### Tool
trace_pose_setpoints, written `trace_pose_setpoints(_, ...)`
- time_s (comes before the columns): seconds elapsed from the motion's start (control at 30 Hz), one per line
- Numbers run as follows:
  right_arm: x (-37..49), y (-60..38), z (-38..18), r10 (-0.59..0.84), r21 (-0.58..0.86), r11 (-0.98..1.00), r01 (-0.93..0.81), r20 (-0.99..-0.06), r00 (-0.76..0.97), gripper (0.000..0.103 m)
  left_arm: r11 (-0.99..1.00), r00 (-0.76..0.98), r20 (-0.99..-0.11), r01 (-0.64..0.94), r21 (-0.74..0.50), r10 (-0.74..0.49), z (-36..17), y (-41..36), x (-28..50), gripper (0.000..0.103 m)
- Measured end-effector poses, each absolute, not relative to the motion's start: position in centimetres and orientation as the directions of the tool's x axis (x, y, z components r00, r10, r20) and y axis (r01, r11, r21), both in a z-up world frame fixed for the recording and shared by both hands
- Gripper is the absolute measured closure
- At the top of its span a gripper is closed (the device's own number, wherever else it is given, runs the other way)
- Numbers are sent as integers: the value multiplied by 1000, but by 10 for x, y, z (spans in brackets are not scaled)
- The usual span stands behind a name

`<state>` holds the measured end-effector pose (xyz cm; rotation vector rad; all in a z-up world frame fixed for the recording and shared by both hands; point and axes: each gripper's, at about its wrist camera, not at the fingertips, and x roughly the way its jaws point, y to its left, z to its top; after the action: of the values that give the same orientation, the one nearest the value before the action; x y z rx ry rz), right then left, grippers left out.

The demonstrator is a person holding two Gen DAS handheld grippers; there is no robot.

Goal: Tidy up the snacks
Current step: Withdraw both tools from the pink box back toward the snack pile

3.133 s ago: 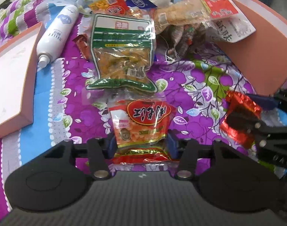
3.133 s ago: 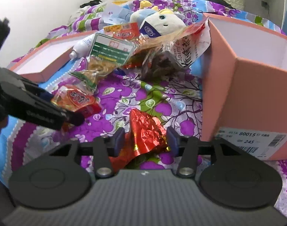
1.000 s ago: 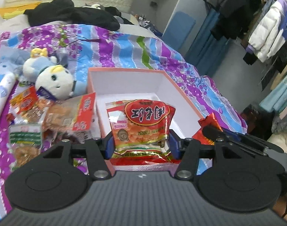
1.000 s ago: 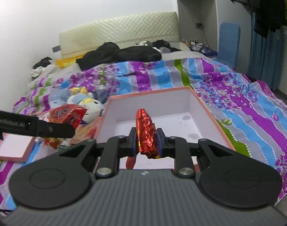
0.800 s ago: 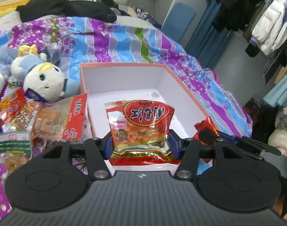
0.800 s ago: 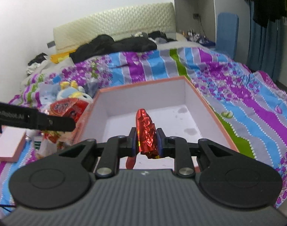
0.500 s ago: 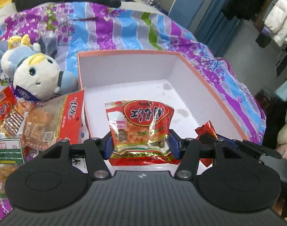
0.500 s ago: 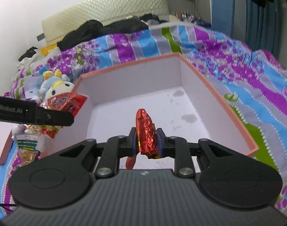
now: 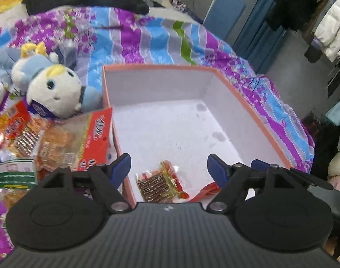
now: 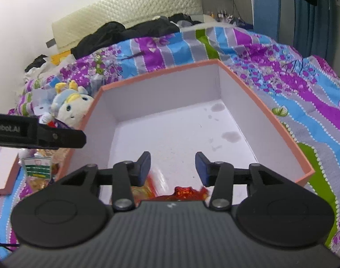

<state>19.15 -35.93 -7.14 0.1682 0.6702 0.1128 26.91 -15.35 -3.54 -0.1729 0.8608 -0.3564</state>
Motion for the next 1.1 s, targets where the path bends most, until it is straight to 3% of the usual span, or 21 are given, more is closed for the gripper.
trace_pose_setpoints(0.8,44,-301,11,261,228,957,-178,-421,868,56,973,786,-574,180,-146,-231,55,-66,70,24)
trace_pose_setpoints(1.1,4,-266,-14,319,238,944,-230,-464,827,56,981,802,-570,93,-171,-176,42,-28,7,24)
